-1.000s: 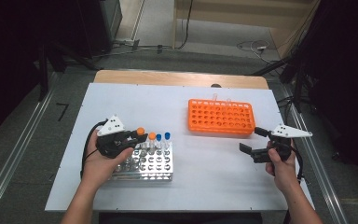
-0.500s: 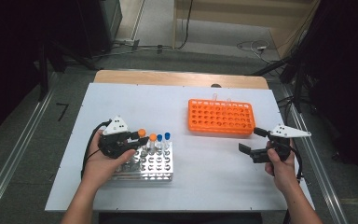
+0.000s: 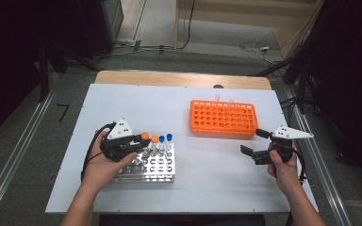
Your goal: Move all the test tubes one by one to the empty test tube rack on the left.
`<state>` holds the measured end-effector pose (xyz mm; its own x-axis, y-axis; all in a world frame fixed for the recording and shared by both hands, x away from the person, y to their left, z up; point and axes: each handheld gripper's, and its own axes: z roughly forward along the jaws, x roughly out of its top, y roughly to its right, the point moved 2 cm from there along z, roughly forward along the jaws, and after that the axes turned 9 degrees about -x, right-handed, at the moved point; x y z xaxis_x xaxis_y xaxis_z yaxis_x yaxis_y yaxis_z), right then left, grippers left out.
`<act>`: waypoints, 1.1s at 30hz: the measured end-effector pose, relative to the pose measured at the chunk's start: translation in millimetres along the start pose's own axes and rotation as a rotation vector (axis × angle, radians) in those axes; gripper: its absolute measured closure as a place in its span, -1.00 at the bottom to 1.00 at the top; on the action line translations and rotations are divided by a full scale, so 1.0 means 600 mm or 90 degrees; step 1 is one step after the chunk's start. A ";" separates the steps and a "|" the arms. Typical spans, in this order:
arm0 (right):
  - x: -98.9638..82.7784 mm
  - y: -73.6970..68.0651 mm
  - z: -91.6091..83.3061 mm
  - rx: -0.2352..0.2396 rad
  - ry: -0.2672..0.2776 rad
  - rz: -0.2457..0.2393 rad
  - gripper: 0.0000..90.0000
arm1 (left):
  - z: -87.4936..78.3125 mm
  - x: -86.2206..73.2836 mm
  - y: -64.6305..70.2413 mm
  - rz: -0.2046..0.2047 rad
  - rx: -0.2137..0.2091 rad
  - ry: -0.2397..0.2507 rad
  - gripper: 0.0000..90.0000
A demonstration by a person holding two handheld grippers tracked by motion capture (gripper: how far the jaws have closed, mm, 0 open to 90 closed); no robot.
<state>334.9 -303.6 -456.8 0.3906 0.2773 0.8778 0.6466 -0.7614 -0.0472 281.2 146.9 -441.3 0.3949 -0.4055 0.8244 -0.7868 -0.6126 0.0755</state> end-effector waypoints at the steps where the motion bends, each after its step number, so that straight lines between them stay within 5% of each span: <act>1: 0.000 0.000 0.000 0.001 0.000 0.000 -1.00 | 0.000 0.000 0.000 -0.001 -0.001 -0.001 0.64; 8: 0.000 -0.001 0.001 0.000 -0.001 0.001 -1.00 | -0.007 0.002 -0.007 -0.043 0.014 0.023 0.09; 14: 0.001 -0.001 0.003 0.000 0.001 0.001 -1.00 | -0.017 0.006 -0.009 -0.066 -0.014 0.066 -0.32; 22: 0.006 -0.005 0.004 0.001 0.006 0.010 -1.00 | -0.035 0.013 -0.010 -0.087 -0.042 0.132 -0.69; 26: 0.015 -0.008 0.003 0.008 0.018 0.010 -1.00 | -0.028 0.014 -0.008 -0.090 -0.050 0.136 -0.93; 33: 0.033 -0.005 0.018 -0.003 0.018 0.040 -1.00 | -0.025 0.017 -0.007 -0.095 -0.075 0.160 -1.00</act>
<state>347.8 -289.3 -444.4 0.4117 0.2116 0.8864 0.6185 -0.7792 -0.1013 281.4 155.7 -424.7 0.3927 -0.1280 0.9107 -0.7842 -0.5639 0.2589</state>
